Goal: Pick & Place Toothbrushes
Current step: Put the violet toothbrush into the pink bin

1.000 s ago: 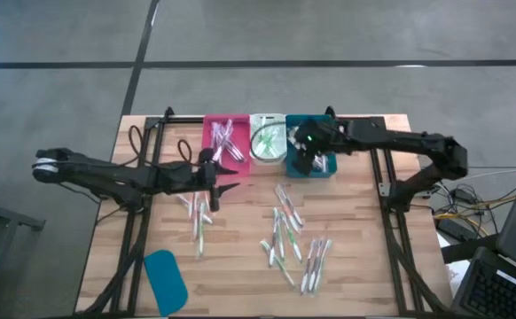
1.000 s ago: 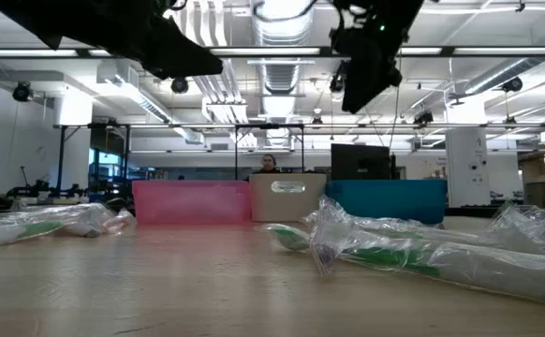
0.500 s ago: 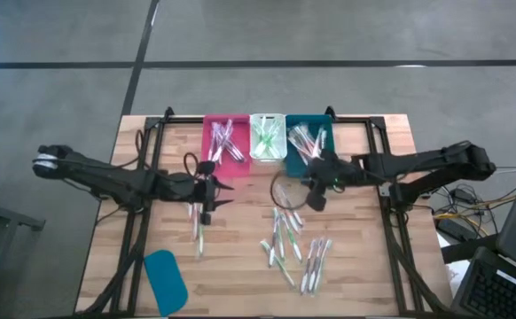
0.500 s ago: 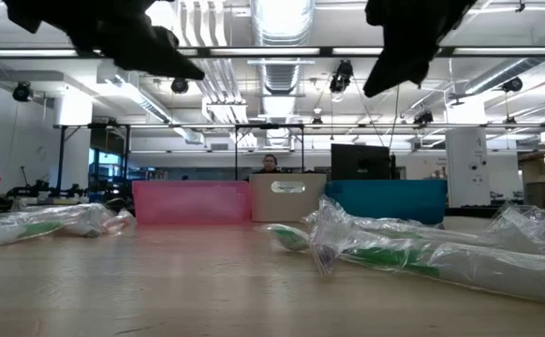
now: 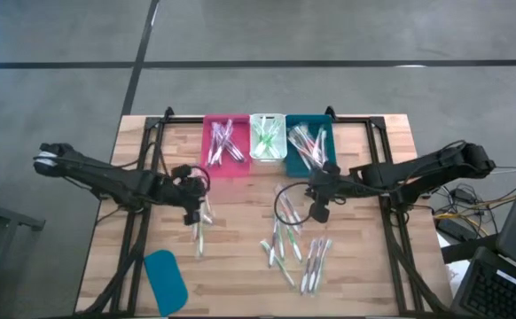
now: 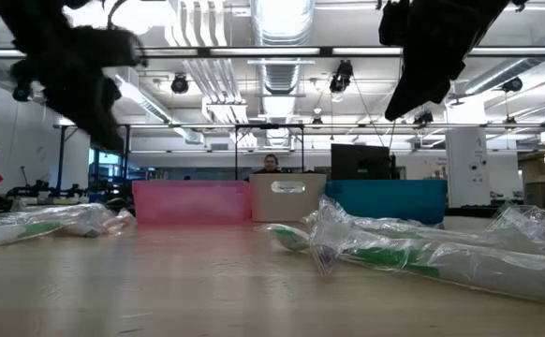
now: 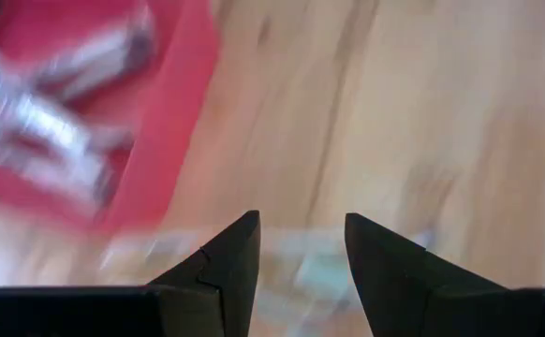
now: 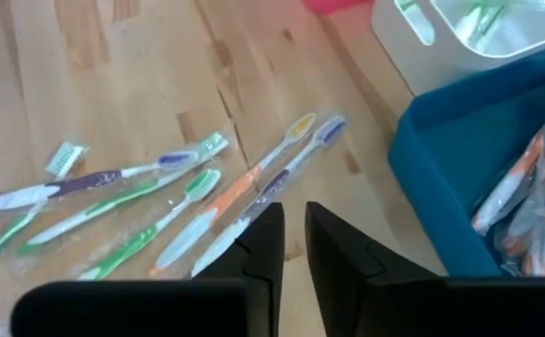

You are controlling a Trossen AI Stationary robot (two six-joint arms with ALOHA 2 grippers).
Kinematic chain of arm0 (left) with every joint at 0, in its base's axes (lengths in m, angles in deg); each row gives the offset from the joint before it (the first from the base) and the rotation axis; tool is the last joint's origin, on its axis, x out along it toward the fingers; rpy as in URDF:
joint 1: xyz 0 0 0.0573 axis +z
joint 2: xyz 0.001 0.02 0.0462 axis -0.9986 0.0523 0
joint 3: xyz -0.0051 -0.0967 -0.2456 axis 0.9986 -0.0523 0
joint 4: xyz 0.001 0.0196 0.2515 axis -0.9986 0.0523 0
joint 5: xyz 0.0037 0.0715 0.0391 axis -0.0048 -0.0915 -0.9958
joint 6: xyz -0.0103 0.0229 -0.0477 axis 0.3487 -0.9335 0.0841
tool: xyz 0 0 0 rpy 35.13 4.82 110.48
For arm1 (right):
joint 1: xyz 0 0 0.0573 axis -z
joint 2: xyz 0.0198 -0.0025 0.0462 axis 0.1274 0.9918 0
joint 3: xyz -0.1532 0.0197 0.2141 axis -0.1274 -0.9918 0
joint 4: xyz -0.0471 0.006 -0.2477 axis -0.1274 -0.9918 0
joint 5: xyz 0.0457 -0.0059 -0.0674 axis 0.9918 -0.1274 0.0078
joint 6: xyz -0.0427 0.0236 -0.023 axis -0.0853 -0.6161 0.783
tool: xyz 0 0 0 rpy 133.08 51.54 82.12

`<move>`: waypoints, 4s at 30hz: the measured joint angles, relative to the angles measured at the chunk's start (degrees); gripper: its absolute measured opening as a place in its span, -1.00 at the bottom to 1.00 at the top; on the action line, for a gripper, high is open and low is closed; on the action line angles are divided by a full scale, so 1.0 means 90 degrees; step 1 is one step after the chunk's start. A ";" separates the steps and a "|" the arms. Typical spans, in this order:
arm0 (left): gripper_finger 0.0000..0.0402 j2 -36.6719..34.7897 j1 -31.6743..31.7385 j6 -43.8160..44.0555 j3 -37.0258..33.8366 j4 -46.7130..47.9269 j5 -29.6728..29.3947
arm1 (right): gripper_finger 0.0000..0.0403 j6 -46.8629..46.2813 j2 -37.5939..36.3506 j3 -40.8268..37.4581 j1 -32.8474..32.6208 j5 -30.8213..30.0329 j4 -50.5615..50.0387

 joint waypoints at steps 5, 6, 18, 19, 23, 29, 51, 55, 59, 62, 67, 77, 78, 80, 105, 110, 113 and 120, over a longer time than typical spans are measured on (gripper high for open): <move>-0.19 0.0000 -0.0005 -0.0398 0.0042 0.1158 -0.0021 | -0.73 -0.0001 0.0000 0.0041 0.0000 -0.0066 0.0049; -0.19 0.0000 0.0000 -0.0409 0.0047 0.1080 -0.0022 | -0.72 -0.0002 0.0000 0.0050 0.0001 -0.0106 0.0070; -0.19 0.0473 0.0106 0.1234 0.0053 0.1834 0.1351 | -0.57 0.0047 0.0000 0.0056 0.0012 -0.0147 0.0268; -0.19 0.0587 0.0092 0.0922 0.0053 0.1785 0.1418 | -0.56 0.0047 0.0000 0.0056 0.0012 -0.0147 0.0302; -0.19 0.1152 0.0029 -0.0402 0.0227 0.1332 0.1623 | -0.52 0.0069 0.0002 0.0056 0.0012 -0.0146 0.0327; -0.19 0.2187 -0.0127 -0.1382 0.1082 0.1075 0.1602 | -0.47 0.0071 0.0002 0.0056 0.0012 -0.0148 0.0316; -0.19 0.4579 -0.0508 -0.1901 0.2030 0.1413 0.1699 | -0.38 0.0071 0.0002 -0.0015 0.0012 -0.0148 0.0304; -0.27 0.4573 -0.0501 -0.2072 0.2030 0.1366 0.1867 | -0.47 0.0071 0.0002 -0.0022 0.0012 -0.0146 0.0307; -0.50 0.4568 -0.0511 -0.2183 0.2059 0.1363 0.2000 | -0.56 0.0071 0.0002 -0.0039 0.0012 -0.0148 0.0305; -0.72 0.4568 -0.0516 -0.2183 0.2090 0.1330 0.2133 | -0.63 0.0071 0.0002 -0.0057 0.0012 -0.0148 0.0307; -0.91 0.4560 -0.0523 -0.2183 0.2204 0.1217 0.2328 | -0.74 0.0071 0.0002 -0.0119 0.0012 -0.0146 0.0315; -0.92 0.3908 -0.0538 -0.2965 0.2494 0.0217 0.2527 | -0.83 0.0069 0.0005 -0.0216 0.0012 -0.0146 0.0327; -0.92 0.3761 -0.0538 -0.3064 0.2494 0.0019 0.2586 | -0.83 0.0061 0.0005 -0.0231 0.0012 -0.0146 0.0324; -0.92 0.3478 -0.0538 -0.3241 0.2484 -0.0399 0.2725 | -0.81 0.0049 0.0005 -0.0262 0.0012 -0.0146 0.0329; -0.90 0.1645 0.0309 -1.0030 0.2475 -0.1776 0.0058 | -0.49 0.0047 0.0005 -0.0345 0.0012 -0.0146 0.0371; -0.90 0.1859 0.0705 -1.1961 0.2472 -0.1548 -0.1082 | -0.46 0.0050 0.0005 -0.0367 0.0012 -0.0146 0.0378; -0.91 0.1986 0.1080 -1.2334 0.2472 -0.1453 -0.1145 | -0.44 0.0069 0.0005 -0.0396 0.0012 -0.0146 0.0367; -0.91 0.2333 0.1976 -1.3095 0.2472 -0.1347 -0.1133 | -0.41 0.0069 0.0005 -0.0420 0.0012 -0.0146 0.0366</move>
